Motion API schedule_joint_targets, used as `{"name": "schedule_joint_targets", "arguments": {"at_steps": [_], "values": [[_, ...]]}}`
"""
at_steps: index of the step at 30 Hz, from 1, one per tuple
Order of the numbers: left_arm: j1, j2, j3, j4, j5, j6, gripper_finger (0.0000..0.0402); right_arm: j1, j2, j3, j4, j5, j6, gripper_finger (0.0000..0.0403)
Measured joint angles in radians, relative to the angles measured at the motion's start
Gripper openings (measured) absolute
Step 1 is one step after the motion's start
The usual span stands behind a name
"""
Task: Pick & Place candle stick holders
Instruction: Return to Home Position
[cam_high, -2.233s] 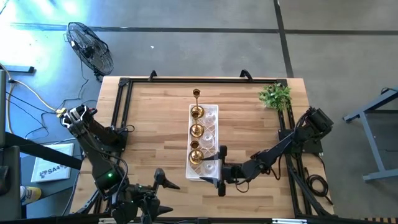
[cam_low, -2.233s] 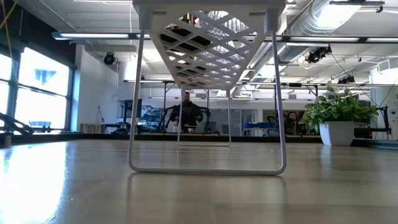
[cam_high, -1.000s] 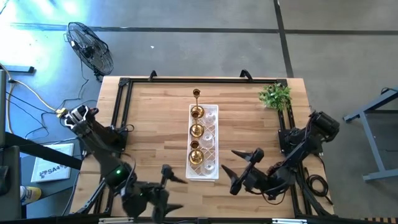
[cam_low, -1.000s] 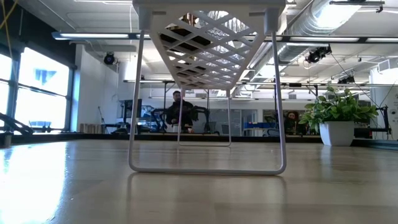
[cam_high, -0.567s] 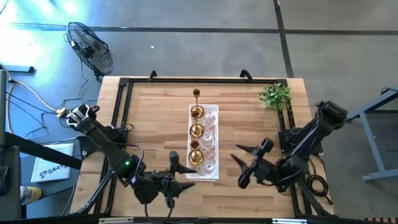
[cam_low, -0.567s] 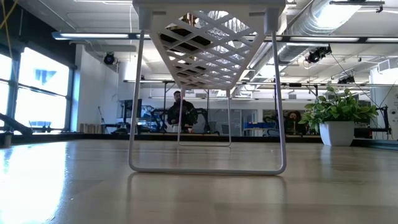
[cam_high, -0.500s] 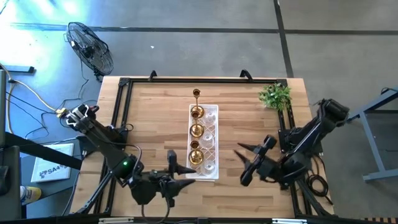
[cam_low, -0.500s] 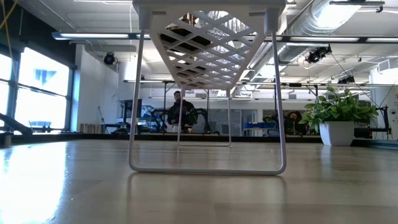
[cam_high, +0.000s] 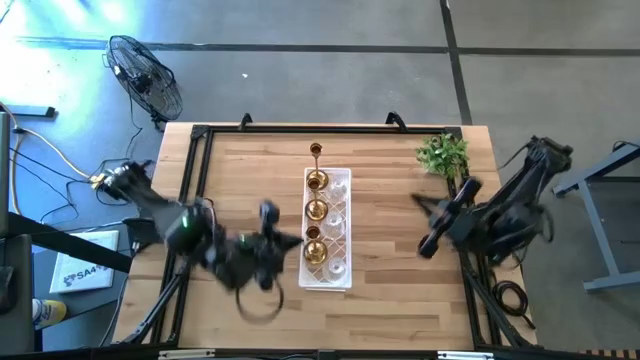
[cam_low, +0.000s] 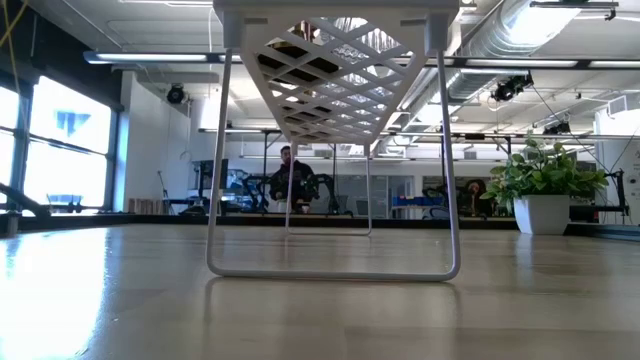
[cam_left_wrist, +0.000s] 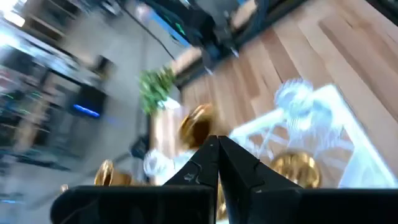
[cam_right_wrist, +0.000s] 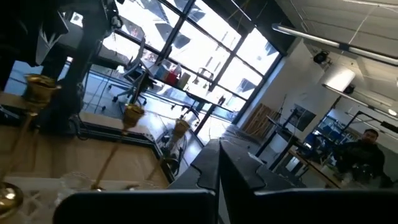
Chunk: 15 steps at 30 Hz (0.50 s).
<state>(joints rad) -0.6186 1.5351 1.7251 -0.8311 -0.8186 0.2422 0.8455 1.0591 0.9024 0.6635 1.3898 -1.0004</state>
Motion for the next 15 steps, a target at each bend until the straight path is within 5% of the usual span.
{"name": "schedule_joint_targets", "arguments": {"at_steps": [5,8,12,15], "values": [[0.188,-0.116,-0.007,-0.150,0.259,-0.088,0.0003,0.000,-0.227,0.000,-0.281,0.013,0.138,0.0001],[0.305,-0.198,-0.066,-0.129,0.398,-0.108,0.0002,0.000,-0.371,0.000,-0.589,0.000,0.364,0.0001],[0.395,-0.328,-0.241,0.022,0.540,-0.084,0.0001,-0.005,-0.581,0.000,-1.139,-0.293,0.891,0.0000],[0.418,-0.441,-0.438,0.195,0.609,-0.062,0.0001,-0.022,-0.682,-0.066,-1.280,-0.450,1.172,0.0000]]}}
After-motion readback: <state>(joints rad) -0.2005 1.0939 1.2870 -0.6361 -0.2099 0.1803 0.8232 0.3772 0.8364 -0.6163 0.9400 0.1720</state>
